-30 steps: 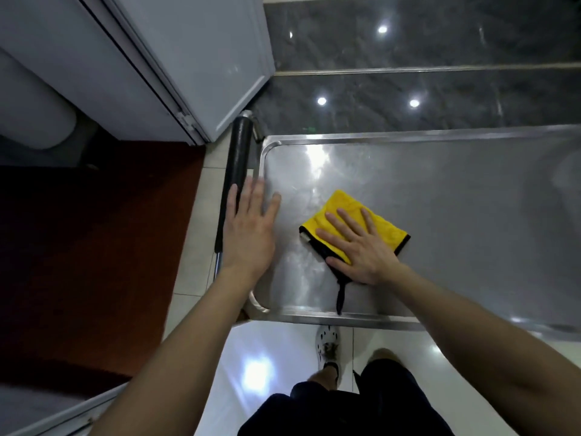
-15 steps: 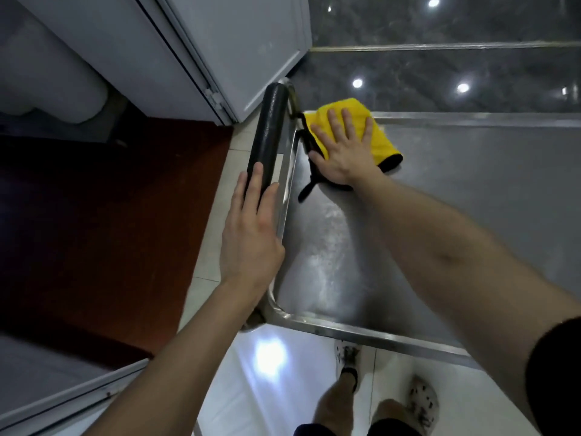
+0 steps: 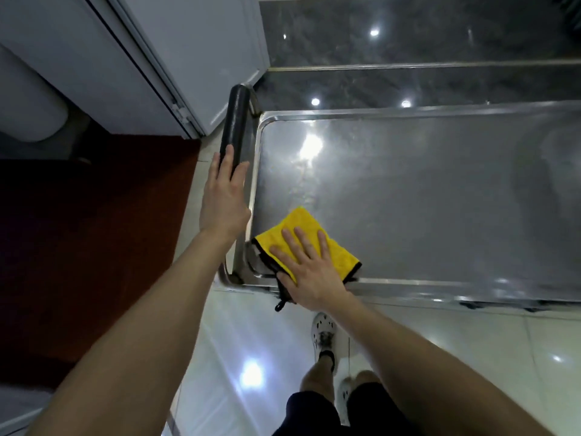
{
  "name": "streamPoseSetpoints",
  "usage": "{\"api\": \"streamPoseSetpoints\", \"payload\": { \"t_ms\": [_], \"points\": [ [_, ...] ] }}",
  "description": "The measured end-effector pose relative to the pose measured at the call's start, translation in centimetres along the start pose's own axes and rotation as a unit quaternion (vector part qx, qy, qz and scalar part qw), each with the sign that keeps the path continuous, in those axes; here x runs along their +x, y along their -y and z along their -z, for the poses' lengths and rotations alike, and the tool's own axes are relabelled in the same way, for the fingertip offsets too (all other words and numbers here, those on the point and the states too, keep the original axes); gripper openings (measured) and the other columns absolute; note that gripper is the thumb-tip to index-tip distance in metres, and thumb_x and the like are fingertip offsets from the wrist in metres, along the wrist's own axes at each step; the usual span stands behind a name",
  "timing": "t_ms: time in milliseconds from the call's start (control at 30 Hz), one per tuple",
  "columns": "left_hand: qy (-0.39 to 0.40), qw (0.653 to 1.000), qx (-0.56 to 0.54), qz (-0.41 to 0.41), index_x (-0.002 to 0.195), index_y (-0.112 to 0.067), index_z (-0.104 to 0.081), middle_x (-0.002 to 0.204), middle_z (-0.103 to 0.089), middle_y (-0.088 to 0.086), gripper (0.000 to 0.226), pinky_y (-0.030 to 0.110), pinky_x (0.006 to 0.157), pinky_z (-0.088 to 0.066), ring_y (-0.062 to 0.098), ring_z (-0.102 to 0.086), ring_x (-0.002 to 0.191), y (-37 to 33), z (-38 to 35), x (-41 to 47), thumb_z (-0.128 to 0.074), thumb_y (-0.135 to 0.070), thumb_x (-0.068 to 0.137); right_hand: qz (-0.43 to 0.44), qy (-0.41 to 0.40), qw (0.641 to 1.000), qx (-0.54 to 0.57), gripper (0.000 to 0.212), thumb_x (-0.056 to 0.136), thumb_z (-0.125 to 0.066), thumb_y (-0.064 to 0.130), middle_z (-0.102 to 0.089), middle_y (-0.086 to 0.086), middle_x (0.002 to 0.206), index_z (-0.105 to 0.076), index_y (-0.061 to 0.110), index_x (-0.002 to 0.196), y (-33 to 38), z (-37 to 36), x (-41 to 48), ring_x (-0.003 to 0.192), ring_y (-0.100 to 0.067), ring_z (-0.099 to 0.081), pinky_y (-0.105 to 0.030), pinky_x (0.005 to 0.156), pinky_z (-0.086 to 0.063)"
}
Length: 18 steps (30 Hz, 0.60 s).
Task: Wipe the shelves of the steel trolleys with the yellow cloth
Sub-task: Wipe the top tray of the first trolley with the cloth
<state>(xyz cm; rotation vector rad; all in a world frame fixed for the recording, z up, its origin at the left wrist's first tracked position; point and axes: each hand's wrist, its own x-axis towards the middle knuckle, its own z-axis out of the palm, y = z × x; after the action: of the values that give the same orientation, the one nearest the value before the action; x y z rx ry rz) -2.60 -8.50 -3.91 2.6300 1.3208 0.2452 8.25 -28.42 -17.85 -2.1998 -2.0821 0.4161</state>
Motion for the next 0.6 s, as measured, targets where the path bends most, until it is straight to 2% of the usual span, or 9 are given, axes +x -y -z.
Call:
{"api": "streamPoseSetpoints", "payload": {
  "t_ms": [133, 233, 300, 367, 400, 433, 500, 533, 600],
  "points": [
    [0.037, 0.994, 0.102, -0.011, 0.161, -0.017, -0.042, 0.181, -0.001, 0.015, 0.065, 0.054, 0.135, -0.013, 0.04, 0.002, 0.167, -0.5, 0.4, 0.1, -0.056, 0.0, 0.1, -0.1, 0.0, 0.995, -0.001, 0.06, 0.111, -0.031, 0.061, 0.001, 0.005, 0.18, -0.023, 0.044, 0.168, -5.6, 1.2, -6.6, 0.166, -0.025, 0.007, -0.065, 0.129, -0.003],
    [0.04, 0.985, 0.163, -0.03, 0.166, -0.02, -0.035, 0.18, 0.003, 0.019, 0.064, 0.059, 0.134, 0.0, 0.037, 0.007, 0.167, -1.2, 0.8, -1.2, -0.059, -0.026, 0.107, -0.175, -0.024, 0.984, 0.014, 0.063, 0.109, -0.033, 0.065, -0.004, 0.006, 0.179, -0.025, 0.043, 0.168, -10.7, 2.6, -13.1, 0.166, -0.023, 0.002, -0.063, 0.13, -0.006],
    [0.021, 0.984, 0.172, -0.052, 0.166, -0.022, -0.034, 0.18, -0.002, 0.019, 0.066, 0.06, 0.134, 0.0, 0.035, 0.005, 0.168, -2.1, 0.9, -3.7, -0.059, -0.035, 0.106, -0.186, 0.007, 0.982, 0.004, 0.072, 0.103, -0.026, 0.074, -0.004, 0.005, 0.179, -0.023, 0.043, 0.168, -12.5, 3.2, -16.5, 0.166, -0.023, 0.001, -0.062, 0.13, -0.004],
    [-0.001, 0.991, 0.121, -0.06, 0.16, -0.02, -0.044, 0.177, -0.02, 0.018, 0.063, 0.058, 0.134, -0.011, 0.034, -0.011, 0.167, -3.6, 0.4, -7.9, -0.066, -0.029, 0.101, -0.18, 0.038, 0.983, 0.004, 0.076, 0.099, -0.02, 0.08, 0.002, 0.007, 0.179, -0.018, 0.046, 0.167, -13.0, 3.6, -17.7, 0.166, -0.02, 0.006, -0.059, 0.13, 0.001],
    [-0.008, 0.995, 0.083, -0.057, 0.154, -0.018, -0.051, 0.171, -0.031, 0.017, 0.059, 0.057, 0.132, -0.02, 0.035, -0.023, 0.162, -4.5, -0.1, -10.4, -0.07, -0.025, 0.099, -0.192, 0.033, 0.98, 0.038, 0.072, 0.102, -0.023, 0.078, -0.002, 0.009, 0.179, -0.023, 0.046, 0.167, -13.1, 4.0, -17.6, 0.166, -0.018, 0.003, -0.057, 0.131, 0.001],
    [-0.015, 0.998, 0.045, -0.051, 0.147, -0.016, -0.058, 0.163, -0.042, 0.016, 0.053, 0.057, 0.128, -0.029, 0.036, -0.035, 0.155, -5.4, -0.8, -13.1, -0.072, -0.022, 0.097, -0.214, 0.005, 0.973, 0.086, 0.065, 0.106, -0.031, 0.07, -0.014, 0.007, 0.179, -0.034, 0.042, 0.165, -13.2, 4.5, -17.2, 0.166, -0.018, -0.007, -0.054, 0.131, -0.004],
    [-0.015, 0.999, -0.022, -0.035, 0.137, -0.013, -0.065, 0.147, -0.056, 0.013, 0.042, 0.054, 0.119, -0.041, 0.036, -0.05, 0.139, -6.7, -2.7, -18.2, -0.074, -0.017, 0.096, -0.275, -0.087, 0.949, 0.128, 0.053, 0.11, -0.048, 0.049, -0.047, -0.005, 0.165, -0.052, 0.024, 0.156, -13.9, 5.6, -16.0, 0.154, -0.029, -0.037, -0.051, 0.126, -0.026],
    [0.0, 0.999, -0.04, -0.032, 0.134, -0.013, -0.068, 0.141, -0.059, 0.013, 0.039, 0.054, 0.117, -0.043, 0.036, -0.054, 0.134, -7.0, -3.8, -20.5, -0.075, -0.015, 0.095, -0.313, -0.113, 0.936, 0.118, 0.052, 0.109, -0.052, 0.043, -0.054, -0.013, 0.156, -0.052, 0.015, 0.153, -14.6, 6.2, -15.4, 0.146, -0.035, -0.045, -0.051, 0.12, -0.033],
    [0.041, 0.998, -0.042, -0.028, 0.131, -0.015, -0.072, 0.137, -0.063, 0.011, 0.039, 0.052, 0.115, -0.045, 0.035, -0.057, 0.13, -6.9, -5.5, -24.4, -0.078, -0.013, 0.092, -0.394, -0.093, 0.909, 0.101, 0.056, 0.108, -0.053, 0.039, -0.052, -0.021, 0.152, -0.047, 0.003, 0.151, -15.8, 7.0, -14.5, 0.143, -0.041, -0.044, -0.053, 0.116, -0.037]
  ]
}}
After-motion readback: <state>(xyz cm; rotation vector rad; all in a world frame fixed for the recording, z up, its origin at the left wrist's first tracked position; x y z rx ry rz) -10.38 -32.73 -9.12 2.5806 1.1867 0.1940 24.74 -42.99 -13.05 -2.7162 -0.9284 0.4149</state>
